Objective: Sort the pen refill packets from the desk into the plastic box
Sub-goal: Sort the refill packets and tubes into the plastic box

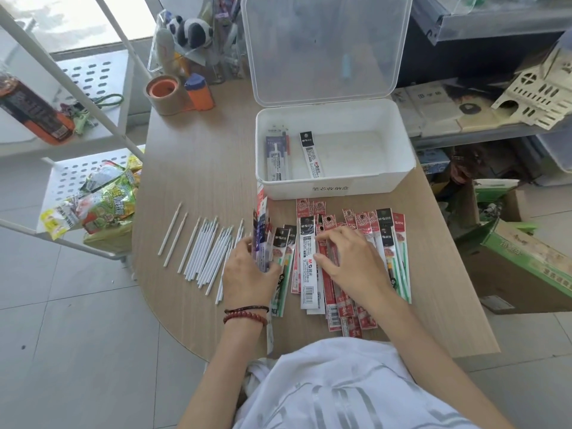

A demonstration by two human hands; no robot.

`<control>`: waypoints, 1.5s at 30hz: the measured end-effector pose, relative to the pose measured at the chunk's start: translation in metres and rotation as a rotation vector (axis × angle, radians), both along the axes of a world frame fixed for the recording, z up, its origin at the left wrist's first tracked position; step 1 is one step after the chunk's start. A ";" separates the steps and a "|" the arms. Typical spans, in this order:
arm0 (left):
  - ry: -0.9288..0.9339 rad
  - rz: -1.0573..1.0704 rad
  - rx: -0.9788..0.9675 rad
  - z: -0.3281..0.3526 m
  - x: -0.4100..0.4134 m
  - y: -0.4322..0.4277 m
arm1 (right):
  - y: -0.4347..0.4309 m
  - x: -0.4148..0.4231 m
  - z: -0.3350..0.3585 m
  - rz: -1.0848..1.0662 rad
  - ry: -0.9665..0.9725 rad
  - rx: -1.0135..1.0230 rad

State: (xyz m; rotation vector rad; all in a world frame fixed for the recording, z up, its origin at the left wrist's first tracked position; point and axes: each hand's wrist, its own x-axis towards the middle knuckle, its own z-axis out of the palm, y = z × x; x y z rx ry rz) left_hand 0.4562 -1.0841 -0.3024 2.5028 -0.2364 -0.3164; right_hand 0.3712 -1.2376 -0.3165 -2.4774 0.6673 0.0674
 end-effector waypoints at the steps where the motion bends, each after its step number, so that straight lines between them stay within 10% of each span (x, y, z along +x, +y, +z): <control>1: 0.007 0.009 0.008 0.001 0.001 0.001 | 0.000 0.000 0.000 0.002 0.002 -0.003; 11: 0.165 0.186 -0.075 0.005 0.023 0.026 | 0.003 0.008 0.013 0.038 -0.008 0.002; 31: 0.550 0.249 -0.661 0.024 0.017 0.025 | 0.041 0.051 0.036 -0.014 -0.148 0.704; 45: 0.403 0.059 -0.711 0.039 0.057 -0.037 | -0.019 0.061 0.049 -0.231 -0.311 0.767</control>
